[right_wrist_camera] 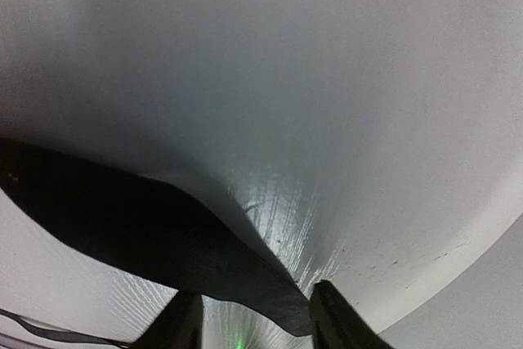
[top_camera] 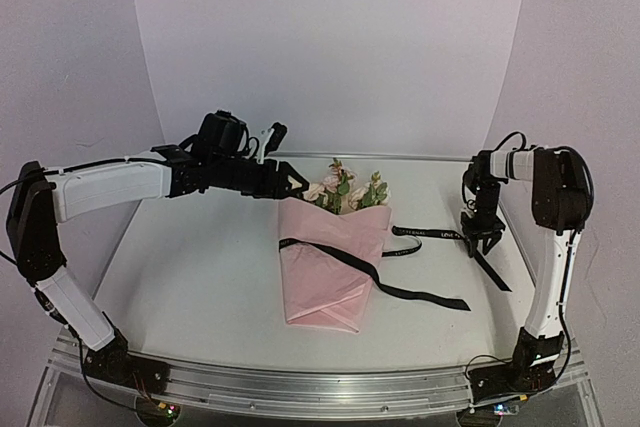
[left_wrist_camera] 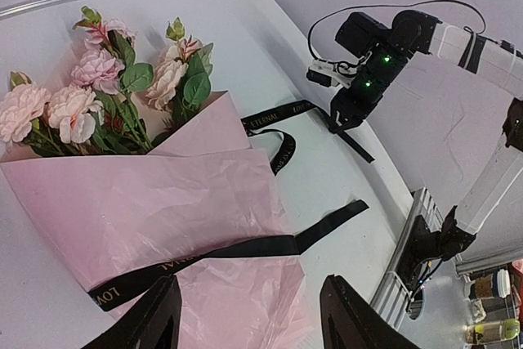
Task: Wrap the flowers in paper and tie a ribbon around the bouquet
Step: Cross the ribbon over the folded bouquet.
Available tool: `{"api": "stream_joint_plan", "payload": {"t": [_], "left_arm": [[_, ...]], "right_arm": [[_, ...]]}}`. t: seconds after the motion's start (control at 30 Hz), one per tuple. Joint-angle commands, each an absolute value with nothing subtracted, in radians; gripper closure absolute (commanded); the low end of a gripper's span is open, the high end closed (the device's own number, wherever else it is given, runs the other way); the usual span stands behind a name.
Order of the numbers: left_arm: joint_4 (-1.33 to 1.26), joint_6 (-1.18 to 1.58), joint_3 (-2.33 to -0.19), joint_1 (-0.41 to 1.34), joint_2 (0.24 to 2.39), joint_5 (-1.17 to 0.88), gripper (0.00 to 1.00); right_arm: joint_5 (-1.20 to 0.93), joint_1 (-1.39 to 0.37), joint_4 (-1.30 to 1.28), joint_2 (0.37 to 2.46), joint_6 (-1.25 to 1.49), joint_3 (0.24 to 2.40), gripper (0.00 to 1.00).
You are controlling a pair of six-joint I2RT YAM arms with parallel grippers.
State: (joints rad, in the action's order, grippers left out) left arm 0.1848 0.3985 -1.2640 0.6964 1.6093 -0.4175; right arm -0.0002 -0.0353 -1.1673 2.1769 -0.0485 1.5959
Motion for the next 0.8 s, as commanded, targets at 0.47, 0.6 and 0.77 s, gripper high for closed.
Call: {"api": "stream_joint_plan", "payload": {"t": [0.47, 0.6, 0.77], "left_arm": [[0.153, 0.411, -1.293, 0.69, 1.582, -0.427, 0.4], [0.141, 0.417, -1.279, 0.69, 1.576, -0.431, 0.4], [0.136, 0.416, -1.269, 0.69, 1.575, -0.434, 0.4]], "right_arm": [[-0.085, -0.06, -1.223, 2.038, 0.206, 1.648, 1.0], [-0.172, -0.134, -1.202, 1.943, 0.359, 1.6, 1.0], [-0.219, -0.261, -1.092, 1.84, 0.56, 1.514, 1.0]]}}
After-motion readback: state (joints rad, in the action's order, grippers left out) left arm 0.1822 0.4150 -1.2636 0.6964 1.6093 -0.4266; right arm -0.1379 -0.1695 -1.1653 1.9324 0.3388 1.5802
